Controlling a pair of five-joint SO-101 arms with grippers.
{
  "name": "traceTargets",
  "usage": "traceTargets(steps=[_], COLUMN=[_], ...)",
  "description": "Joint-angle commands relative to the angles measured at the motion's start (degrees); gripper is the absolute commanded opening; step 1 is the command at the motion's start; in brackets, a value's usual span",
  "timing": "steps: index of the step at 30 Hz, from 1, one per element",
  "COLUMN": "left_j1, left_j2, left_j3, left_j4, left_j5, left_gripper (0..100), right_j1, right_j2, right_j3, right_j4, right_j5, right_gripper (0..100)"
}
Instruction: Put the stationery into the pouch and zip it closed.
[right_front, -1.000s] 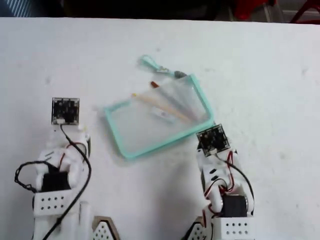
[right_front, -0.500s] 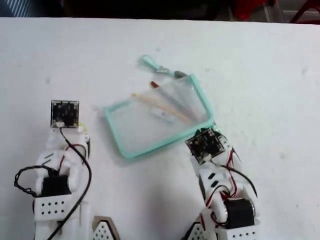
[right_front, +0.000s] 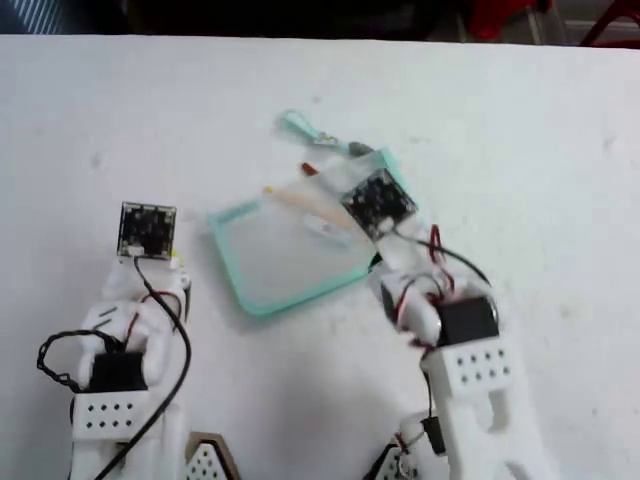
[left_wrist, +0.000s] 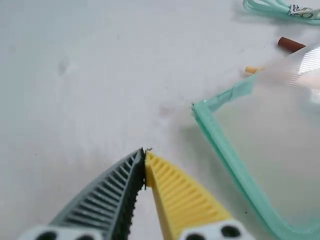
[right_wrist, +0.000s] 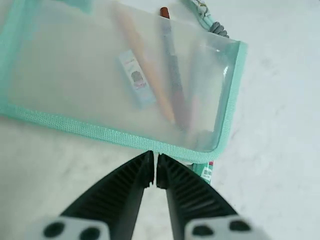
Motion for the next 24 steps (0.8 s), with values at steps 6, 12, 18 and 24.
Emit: traceTargets(steps=[6,12,18,24], left_j1=[0.8,0.8,0.7,0.7], left_j2=[-0.9,-0.9,-0.9,-0.9], left_j3=[-0.8,-0.8,-0.7,-0.7], left_j4=[-1.8,-1.8,-1.8,-1.8], left_j5=[-0.5,-0.6,-0.6,-0.6], left_gripper=[2,2,2,2], right_j1=[-0.4,1.6,7.6,14.5], right_j2=[23.7,40.8,58.9,79.2], right_j3=[-28.4,-44.6,-56.3,-73.3], right_j4=[7.2,3.3,-8.2,-12.7], right_j5=[0.5,0.4,-4.7,-15.2], right_gripper=[1.8,1.8,1.7,1.7])
